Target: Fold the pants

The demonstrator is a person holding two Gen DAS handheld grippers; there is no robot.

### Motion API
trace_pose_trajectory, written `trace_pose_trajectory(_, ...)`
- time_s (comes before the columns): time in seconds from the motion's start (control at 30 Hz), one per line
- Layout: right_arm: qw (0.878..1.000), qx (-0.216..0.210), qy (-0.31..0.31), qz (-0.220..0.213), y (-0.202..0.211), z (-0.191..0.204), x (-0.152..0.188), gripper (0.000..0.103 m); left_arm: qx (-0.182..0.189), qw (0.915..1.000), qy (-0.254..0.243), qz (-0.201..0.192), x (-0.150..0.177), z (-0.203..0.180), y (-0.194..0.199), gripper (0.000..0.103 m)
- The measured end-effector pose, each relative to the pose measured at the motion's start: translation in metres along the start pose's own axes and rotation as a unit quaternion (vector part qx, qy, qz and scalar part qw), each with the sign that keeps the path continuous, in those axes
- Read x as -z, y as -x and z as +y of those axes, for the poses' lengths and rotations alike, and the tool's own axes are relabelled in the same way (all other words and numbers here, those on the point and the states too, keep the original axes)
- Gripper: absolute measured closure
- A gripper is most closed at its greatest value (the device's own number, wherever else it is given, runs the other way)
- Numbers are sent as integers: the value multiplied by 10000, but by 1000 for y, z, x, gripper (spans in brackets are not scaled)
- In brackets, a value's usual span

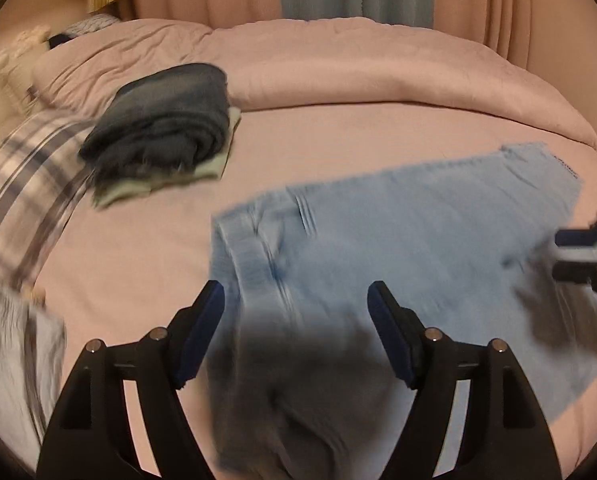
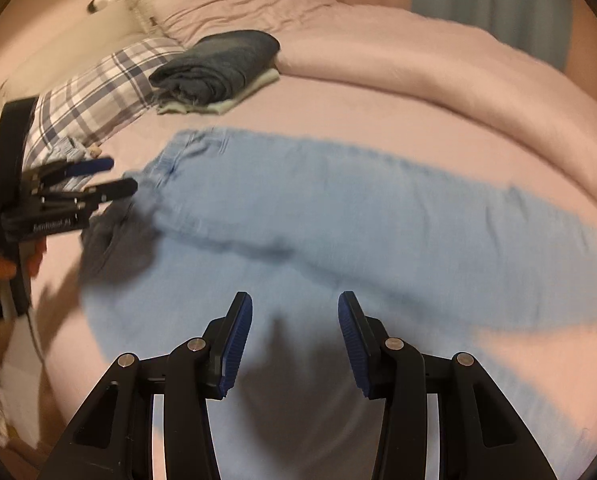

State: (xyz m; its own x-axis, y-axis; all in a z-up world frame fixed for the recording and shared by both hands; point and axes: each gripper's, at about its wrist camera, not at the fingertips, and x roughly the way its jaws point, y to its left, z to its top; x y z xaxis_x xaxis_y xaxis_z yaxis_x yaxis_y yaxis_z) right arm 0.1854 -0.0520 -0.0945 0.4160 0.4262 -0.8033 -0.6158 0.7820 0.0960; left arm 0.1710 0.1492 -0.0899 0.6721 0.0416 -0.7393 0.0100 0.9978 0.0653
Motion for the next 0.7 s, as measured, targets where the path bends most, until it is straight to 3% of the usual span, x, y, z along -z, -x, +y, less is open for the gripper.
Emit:
trace_pose_trajectory(0.13, 9993, 61, 377, 46, -26, -19, -47, 53, 784, 9964, -10, 328, -42, 23, -41, 24)
trace_pose_trajectory(0.17, 9987, 138, 478, 78, -33, -23, -57, 47, 915, 9946, -36, 487, -49, 29, -54, 23)
trace_pose_trajectory(0.2, 9980, 200, 575, 158, -42, -26, -69, 41, 938, 9938, -57, 598, -54, 32, -64, 23)
trace_pose_trajectory(0.27, 9964, 317, 715, 317, -60, -32, -85, 40, 779, 9935, -135, 821, -62, 39, -87, 23)
trace_pose_trajectory(0.37, 9936, 214, 912, 631, -87, -41, -102, 40, 871, 9885, -83, 1230, -69, 52, -120, 23)
trace_pose_trajectory(0.43, 9908, 141, 1096, 778, -103, -43, -111, 40, 885, 9875, -166, 1290, -72, 55, -129, 23)
trace_pose_trajectory(0.57, 9844, -10, 1434, 1020, -130, -51, -129, 39, 1325, 9752, -745, 1610, -73, 46, -141, 23)
trace_pose_trajectory(0.63, 9815, -45, 1458, 1240, -142, -58, -133, 37, 1127, 9719, -1002, 1806, -73, 43, -151, 22)
trace_pose_trajectory(0.7, 9802, -102, 1280, 1508, -157, -71, -134, 36, 1180, 9698, -960, 1906, -75, 44, -157, 21)
